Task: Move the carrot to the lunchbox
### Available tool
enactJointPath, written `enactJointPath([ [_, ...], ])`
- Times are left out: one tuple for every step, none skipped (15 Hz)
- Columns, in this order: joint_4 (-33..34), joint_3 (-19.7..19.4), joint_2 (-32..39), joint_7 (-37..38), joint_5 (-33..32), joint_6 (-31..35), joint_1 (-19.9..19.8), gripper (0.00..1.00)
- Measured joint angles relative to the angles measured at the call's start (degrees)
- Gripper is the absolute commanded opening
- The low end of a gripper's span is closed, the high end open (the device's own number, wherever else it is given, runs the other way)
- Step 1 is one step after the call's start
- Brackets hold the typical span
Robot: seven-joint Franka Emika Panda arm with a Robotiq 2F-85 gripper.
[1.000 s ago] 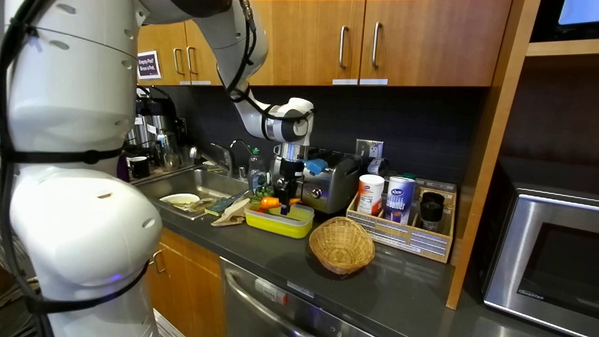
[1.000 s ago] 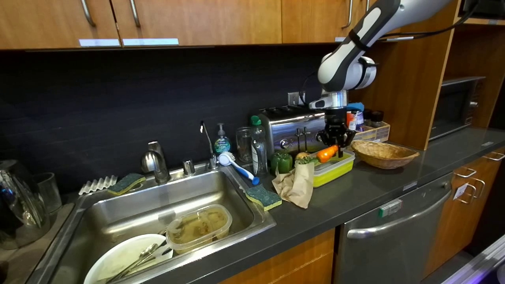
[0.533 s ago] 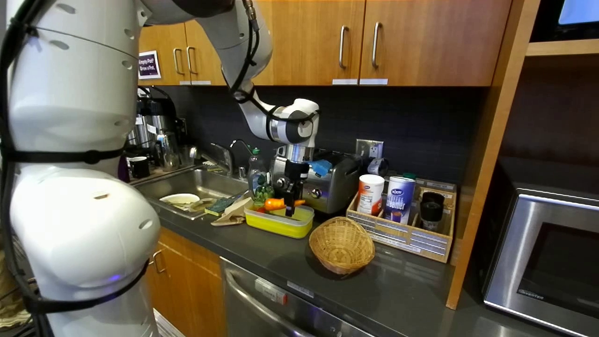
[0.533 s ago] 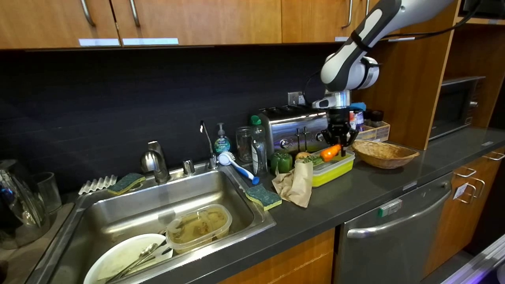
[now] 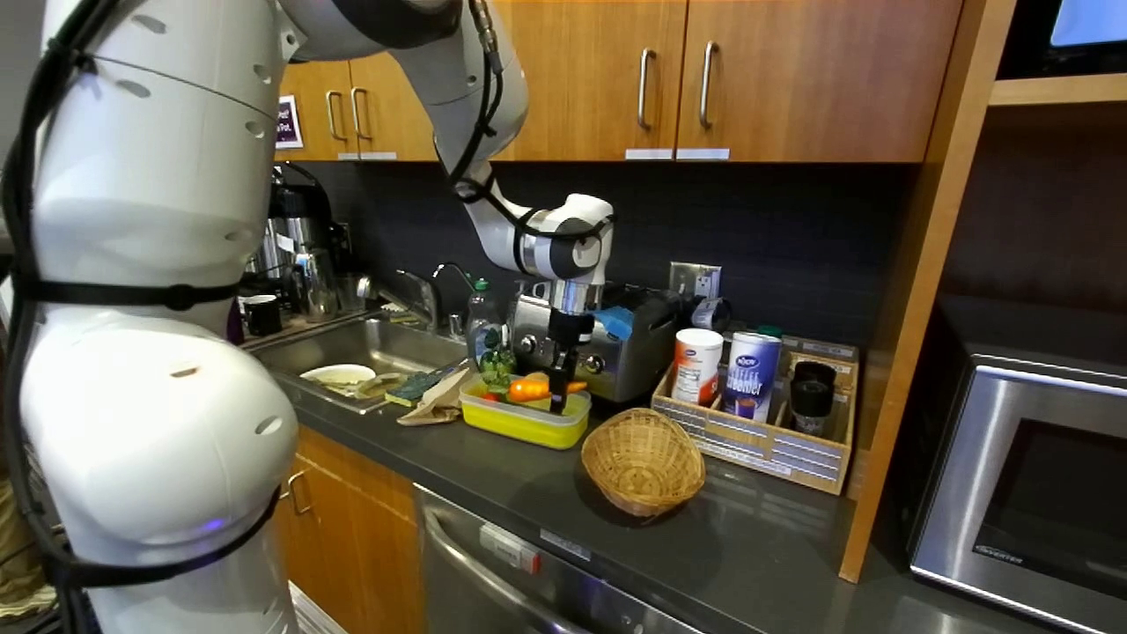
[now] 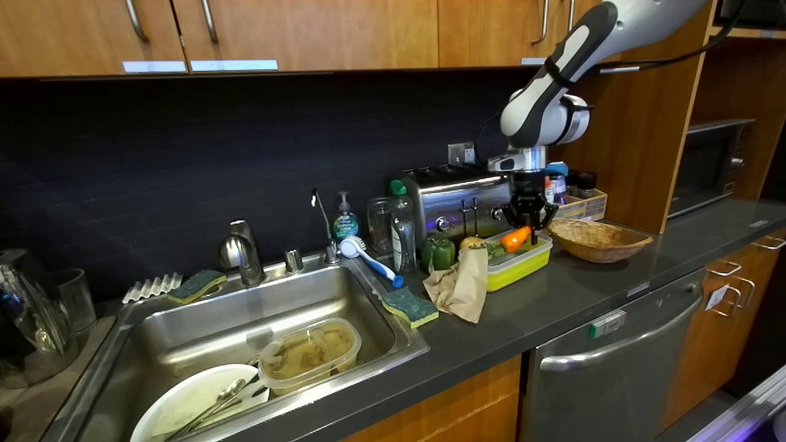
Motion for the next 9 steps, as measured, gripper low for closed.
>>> enactJointPath([
  [0.44, 0.00, 0.50, -0.35, 0.02, 0.02, -0.06, 0.06],
  [0.82, 0.00, 0.95, -0.65, 0.02, 0.04, -0.08, 0.06],
  [1.12, 0.00, 1.22, -0.81, 0.02, 0.04, -0.09, 0.06],
  [1.33, 0.01, 1.32, -0.89, 0.02, 0.04, -0.09, 0.06],
  [1.56, 0.02, 1.42, -0.96, 0.03, 0.04, -0.09, 0.06],
  [1.82, 0.05, 1.55, -0.98, 0.12, 0.04, -0.09, 0.06],
  [2.02, 0.09, 1.66, -0.99, 0.30, 0.04, -0.09, 0.06],
  [2.21, 0.15, 1.76, -1.00, 0.53, 0.04, -0.09, 0.06],
  [2.43, 0.21, 1.89, -1.00, 0.66, 0.04, -0.09, 0.06],
])
